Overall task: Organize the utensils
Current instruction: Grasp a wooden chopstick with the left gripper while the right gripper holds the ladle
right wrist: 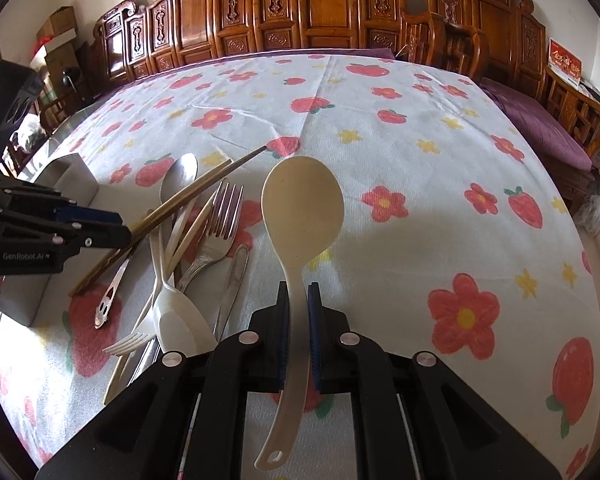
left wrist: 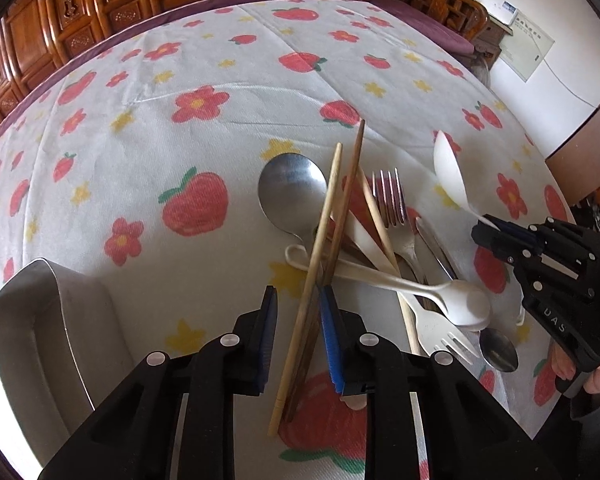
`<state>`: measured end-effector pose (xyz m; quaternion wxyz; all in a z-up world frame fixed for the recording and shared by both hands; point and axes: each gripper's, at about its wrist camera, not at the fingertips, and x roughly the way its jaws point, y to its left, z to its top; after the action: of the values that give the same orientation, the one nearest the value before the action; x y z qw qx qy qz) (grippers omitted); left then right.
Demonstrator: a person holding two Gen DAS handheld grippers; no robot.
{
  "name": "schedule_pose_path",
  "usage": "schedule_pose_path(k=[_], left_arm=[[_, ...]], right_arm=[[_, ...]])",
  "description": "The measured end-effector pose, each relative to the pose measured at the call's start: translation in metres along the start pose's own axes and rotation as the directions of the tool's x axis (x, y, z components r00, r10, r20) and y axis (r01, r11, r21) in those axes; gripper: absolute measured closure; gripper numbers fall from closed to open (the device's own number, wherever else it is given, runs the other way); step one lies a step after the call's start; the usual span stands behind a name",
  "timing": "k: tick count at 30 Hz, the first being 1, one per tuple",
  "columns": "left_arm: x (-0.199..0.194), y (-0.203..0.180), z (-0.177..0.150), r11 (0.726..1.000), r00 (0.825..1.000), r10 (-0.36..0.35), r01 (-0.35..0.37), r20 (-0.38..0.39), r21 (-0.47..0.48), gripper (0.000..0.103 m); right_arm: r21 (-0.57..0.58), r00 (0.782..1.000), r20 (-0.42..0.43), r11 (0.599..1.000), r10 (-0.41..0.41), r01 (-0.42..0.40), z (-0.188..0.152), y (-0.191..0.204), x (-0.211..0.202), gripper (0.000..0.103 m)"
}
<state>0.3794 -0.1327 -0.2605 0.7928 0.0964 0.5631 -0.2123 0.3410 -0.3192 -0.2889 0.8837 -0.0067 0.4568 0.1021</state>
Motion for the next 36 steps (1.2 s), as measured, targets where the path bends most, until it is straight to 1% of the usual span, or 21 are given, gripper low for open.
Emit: schedule_pose_path(k=[2,4,5,7,12,15,19,22,25,28,31,33,34,36], left_arm=[[0.003,-0.004,-0.002,1.0,1.0,-0.004,0.005,-0.016,0.015,0.084],[0.004,-0.009,-0.005,0.999,1.0,0.013,-0.013,-0.011,0.04,0.085],[0.003,-0.011,-0.006,0.998,1.0,0.026,-0.025,-0.007,0.051,0.087],[0.003,-0.01,-0.004,0.999,1.0,0.025,-0.025,-0.01,0.043,0.092],[-0.002,-0.004,-0.001,1.0,1.0,-0.007,0.007,0.005,0.019,0.092],[-0.001,0.001,0.0,1.0,1.0,0.002,-0.002,0.013,-0.001,0.092],[-0.001,0.006,0.001,1.0,1.0,-0.011,0.012,0.021,-0.027,0.092],[0.0,0.009,0.002,0.999,1.0,-0.006,0.007,0.023,-0.035,0.092],[0.002,0.01,0.005,1.0,1.0,0.013,-0.012,0.021,-0.028,0.092],[0.005,0.007,0.006,1.0,1.0,0.022,-0.022,0.012,-0.002,0.092],[0.012,0.002,0.005,0.999,0.999,0.04,-0.04,-0.014,0.025,0.092],[0.011,0.0,0.005,0.998,0.999,0.046,-0.046,-0.007,0.032,0.094],[0.01,0.0,0.004,0.999,0.999,0.042,-0.042,-0.004,0.031,0.097],[0.006,-0.002,0.002,0.998,0.999,0.049,-0.05,0.016,0.034,0.099]], right_arm=[[0.0,1.0,-0.002,1.0,-0.001,0.001,0.001,0.0,0.0,0.093],[0.0,1.0,0.002,1.0,0.005,-0.005,0.001,0.001,-0.001,0.093],[0.0,1.0,0.003,1.0,0.007,-0.007,0.001,0.002,-0.001,0.093],[-0.002,1.0,0.005,1.0,0.01,-0.01,0.001,0.003,-0.001,0.093],[-0.004,1.0,0.002,1.0,0.011,-0.011,0.001,0.004,0.0,0.093],[-0.004,1.0,0.003,1.0,0.012,-0.012,0.002,0.005,0.0,0.093],[-0.017,1.0,0.002,1.0,0.013,-0.013,0.001,0.008,0.001,0.093],[-0.017,1.0,0.003,1.0,0.014,-0.014,0.001,0.009,0.0,0.093],[-0.014,1.0,0.004,1.0,0.016,-0.016,0.0,0.009,0.0,0.093],[-0.013,1.0,0.006,1.0,0.019,-0.019,0.0,0.009,-0.001,0.093],[-0.013,1.0,0.007,1.0,0.021,-0.021,0.001,0.009,-0.001,0.093],[-0.013,1.0,0.008,1.0,0.024,-0.024,0.001,0.009,-0.001,0.093],[-0.013,1.0,0.008,1.0,0.026,-0.026,0.002,0.009,-0.002,0.093],[-0.016,1.0,0.009,0.999,0.028,-0.028,0.003,0.011,-0.002,0.093]])
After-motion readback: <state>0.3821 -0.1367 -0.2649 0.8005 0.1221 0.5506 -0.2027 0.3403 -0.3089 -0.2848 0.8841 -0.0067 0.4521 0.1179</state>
